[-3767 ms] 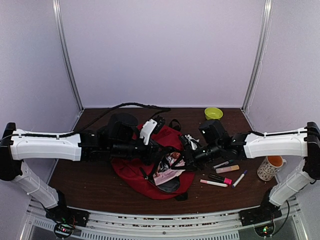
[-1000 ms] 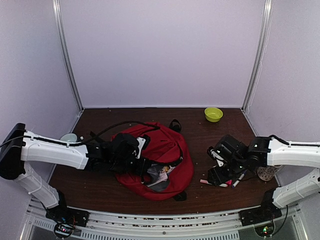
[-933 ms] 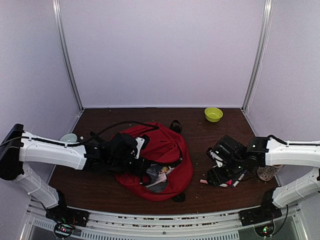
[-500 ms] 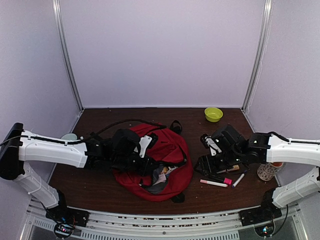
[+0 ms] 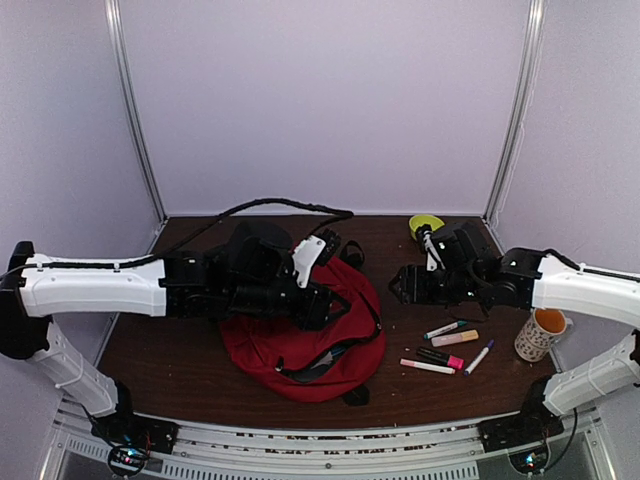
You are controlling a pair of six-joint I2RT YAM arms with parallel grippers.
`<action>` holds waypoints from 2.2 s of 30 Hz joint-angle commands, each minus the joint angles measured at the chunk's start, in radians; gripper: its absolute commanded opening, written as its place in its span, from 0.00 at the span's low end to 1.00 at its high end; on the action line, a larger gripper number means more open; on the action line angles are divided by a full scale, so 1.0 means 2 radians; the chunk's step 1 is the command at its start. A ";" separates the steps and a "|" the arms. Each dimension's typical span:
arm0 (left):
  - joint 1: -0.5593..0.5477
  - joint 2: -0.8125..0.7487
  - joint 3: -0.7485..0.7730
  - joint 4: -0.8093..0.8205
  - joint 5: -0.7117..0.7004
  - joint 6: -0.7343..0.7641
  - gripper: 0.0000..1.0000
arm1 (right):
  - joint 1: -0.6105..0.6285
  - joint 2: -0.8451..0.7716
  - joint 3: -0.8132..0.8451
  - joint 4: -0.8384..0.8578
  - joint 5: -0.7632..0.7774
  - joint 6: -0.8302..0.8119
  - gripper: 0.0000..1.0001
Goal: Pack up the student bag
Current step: Place the largest pocket of the bag in the student bag, then grab the largest pocket of the student bag.
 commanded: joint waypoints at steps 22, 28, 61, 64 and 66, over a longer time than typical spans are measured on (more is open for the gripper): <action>0.021 0.188 0.105 0.011 0.005 -0.036 0.17 | -0.067 0.027 -0.042 0.064 -0.192 -0.001 0.45; 0.057 0.163 0.066 0.045 0.022 -0.047 0.15 | -0.042 0.029 -0.090 0.105 -0.195 0.033 0.42; 0.064 0.122 0.017 0.066 0.029 -0.052 0.12 | -0.039 0.125 -0.116 0.210 -0.180 0.040 0.14; 0.064 0.124 0.027 0.062 0.028 -0.048 0.13 | -0.039 0.110 -0.116 0.188 -0.164 0.028 0.16; 0.064 0.128 0.036 0.060 0.028 -0.047 0.13 | -0.039 0.102 -0.116 0.181 -0.163 0.023 0.17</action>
